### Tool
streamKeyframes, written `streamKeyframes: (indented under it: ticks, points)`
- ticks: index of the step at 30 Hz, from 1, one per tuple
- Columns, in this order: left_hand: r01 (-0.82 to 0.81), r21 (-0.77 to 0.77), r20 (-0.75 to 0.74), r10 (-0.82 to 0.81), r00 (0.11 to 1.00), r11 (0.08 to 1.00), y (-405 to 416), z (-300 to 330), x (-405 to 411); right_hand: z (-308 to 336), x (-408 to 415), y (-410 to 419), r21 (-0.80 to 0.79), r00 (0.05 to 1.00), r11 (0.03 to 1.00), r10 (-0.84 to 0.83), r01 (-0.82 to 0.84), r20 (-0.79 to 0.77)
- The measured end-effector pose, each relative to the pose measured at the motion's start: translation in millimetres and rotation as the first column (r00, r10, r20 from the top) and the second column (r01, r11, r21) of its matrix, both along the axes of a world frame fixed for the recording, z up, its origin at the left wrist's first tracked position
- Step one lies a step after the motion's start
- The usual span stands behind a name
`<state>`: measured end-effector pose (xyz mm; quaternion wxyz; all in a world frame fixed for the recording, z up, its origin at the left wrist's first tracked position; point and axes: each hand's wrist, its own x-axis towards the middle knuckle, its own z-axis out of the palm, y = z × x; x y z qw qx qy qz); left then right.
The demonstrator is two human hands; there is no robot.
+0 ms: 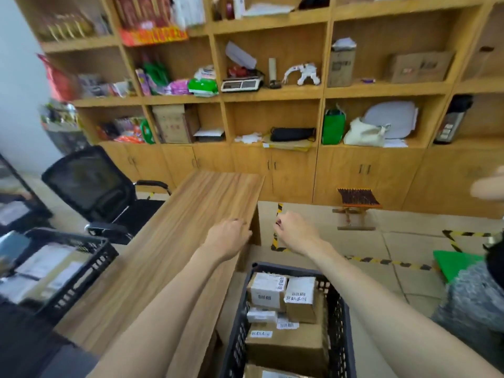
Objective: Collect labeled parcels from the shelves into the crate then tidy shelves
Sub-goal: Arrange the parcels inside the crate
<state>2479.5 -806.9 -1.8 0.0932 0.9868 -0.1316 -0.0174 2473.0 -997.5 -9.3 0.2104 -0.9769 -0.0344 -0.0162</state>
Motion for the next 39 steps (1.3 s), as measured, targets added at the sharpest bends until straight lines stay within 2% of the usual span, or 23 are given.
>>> streamKeyframes:
  ticks: [3,6,10,14,16,19,25,30,35,39]
  points:
    - [-0.08,0.044,0.094,0.075,0.993,0.996,22,26,-29,20,-2,24,-0.027,0.986,0.987,0.163,-0.162,0.047]
    - [-0.202,0.068,0.118,0.193,0.974,0.977,52,33,-71,24,-15,61,-0.112,0.94,0.943,0.325,-0.314,0.103]
    - [-0.39,0.139,0.148,0.37,0.917,0.91,108,31,-140,15,-50,122,-0.136,0.86,0.877,0.479,-0.461,0.176]
    - [-0.569,0.181,0.157,0.547,0.822,0.802,164,43,-222,18,-102,193,-0.13,0.724,0.765,0.641,-0.631,0.257]
    - [-0.657,0.136,0.179,0.633,0.753,0.742,189,52,-264,27,-128,230,-0.197,0.623,0.689,0.719,-0.698,0.307]
    - [-0.76,0.049,0.183,0.742,0.644,0.648,223,60,-330,40,-174,283,-0.244,0.505,0.574,0.812,-0.781,0.292]
    - [-0.906,0.025,0.166,0.892,0.42,0.422,268,68,-484,51,-289,367,-0.244,0.308,0.361,0.923,-0.9,0.229]
    - [-0.972,0.042,0.201,0.951,0.236,0.232,291,77,-606,65,-392,418,-0.224,0.16,0.207,0.964,-0.952,0.211]
    - [-0.99,0.077,0.253,0.958,0.134,0.118,308,71,-706,65,-485,451,-0.195,0.048,0.092,0.975,-0.977,0.219]
    - [-0.992,0.079,0.23,0.967,0.112,0.096,317,54,-761,44,-540,465,-0.167,0.046,0.079,0.98,-0.983,0.192]
